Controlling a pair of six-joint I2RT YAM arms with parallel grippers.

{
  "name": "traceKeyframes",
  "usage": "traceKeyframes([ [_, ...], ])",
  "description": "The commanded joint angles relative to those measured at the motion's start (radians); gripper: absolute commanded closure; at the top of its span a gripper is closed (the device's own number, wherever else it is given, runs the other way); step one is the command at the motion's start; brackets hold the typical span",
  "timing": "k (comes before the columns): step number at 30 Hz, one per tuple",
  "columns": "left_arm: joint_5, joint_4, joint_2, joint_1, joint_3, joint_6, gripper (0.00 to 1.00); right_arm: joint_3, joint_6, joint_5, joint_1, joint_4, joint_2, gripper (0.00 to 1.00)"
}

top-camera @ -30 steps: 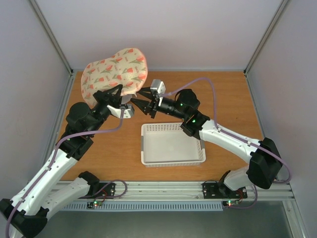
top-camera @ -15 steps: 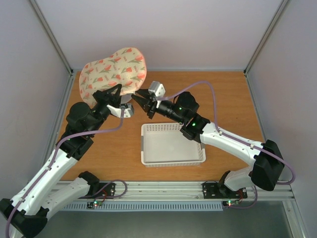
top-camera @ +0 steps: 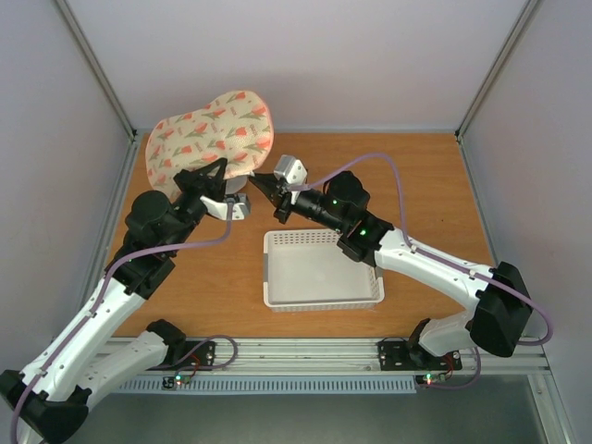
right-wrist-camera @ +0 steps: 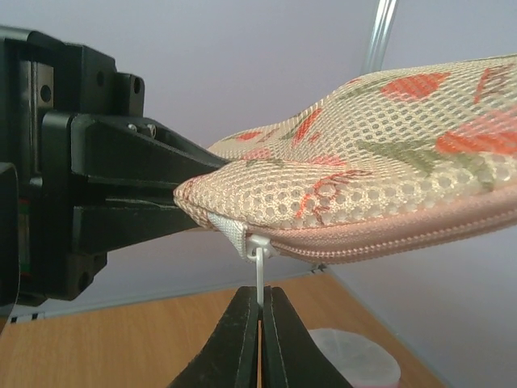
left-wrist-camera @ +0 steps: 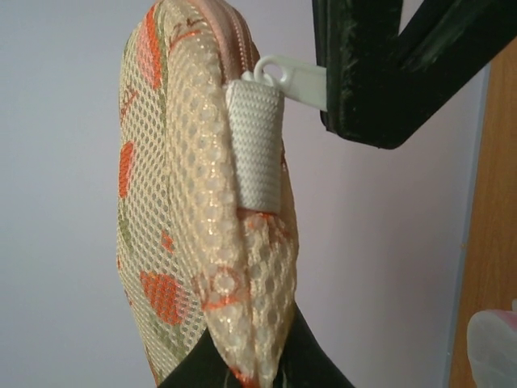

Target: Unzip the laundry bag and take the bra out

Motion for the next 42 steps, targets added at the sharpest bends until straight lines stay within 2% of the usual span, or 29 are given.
traceKeyframes([
  [1, -0.028, -0.012, -0.022, -0.004, -0.022, 0.006, 0.99, 0.019, -0.052, -0.034, -0.025, -0.046, -0.029, 0.99],
  [6, -0.030, -0.097, -0.043, -0.004, -0.031, -0.003, 0.99, 0.052, -0.105, -0.112, -0.076, -0.171, -0.011, 0.99],
  [11, -0.017, -0.184, -0.066, -0.004, -0.048, -0.031, 0.99, 0.029, -0.098, -0.168, -0.151, -0.198, -0.025, 0.99],
  [20, -0.005, -0.270, -0.093, -0.004, -0.094, -0.065, 0.99, 0.020, -0.144, -0.212, -0.211, -0.290, -0.018, 0.99],
  [25, 0.003, -0.299, -0.102, -0.003, -0.119, -0.124, 0.99, 0.034, -0.150, -0.241, -0.209, -0.324, 0.020, 0.99],
  [32, 0.059, -0.376, -0.131, -0.004, -0.137, -0.212, 0.99, -0.015, -0.221, -0.428, -0.181, -0.321, 0.012, 0.99],
  [38, 0.163, -0.511, -0.155, -0.003, -0.122, -0.254, 0.99, -0.006, -0.202, -0.352, -0.182, -0.356, 0.039, 0.99],
  [40, 0.148, -0.513, -0.140, -0.004, -0.119, -0.317, 0.99, -0.009, -0.187, -0.337, -0.177, -0.351, 0.044, 0.99],
  [42, 0.113, -0.523, -0.111, -0.003, -0.114, -0.441, 0.99, -0.008, -0.177, -0.310, -0.156, -0.346, 0.051, 0.99],
])
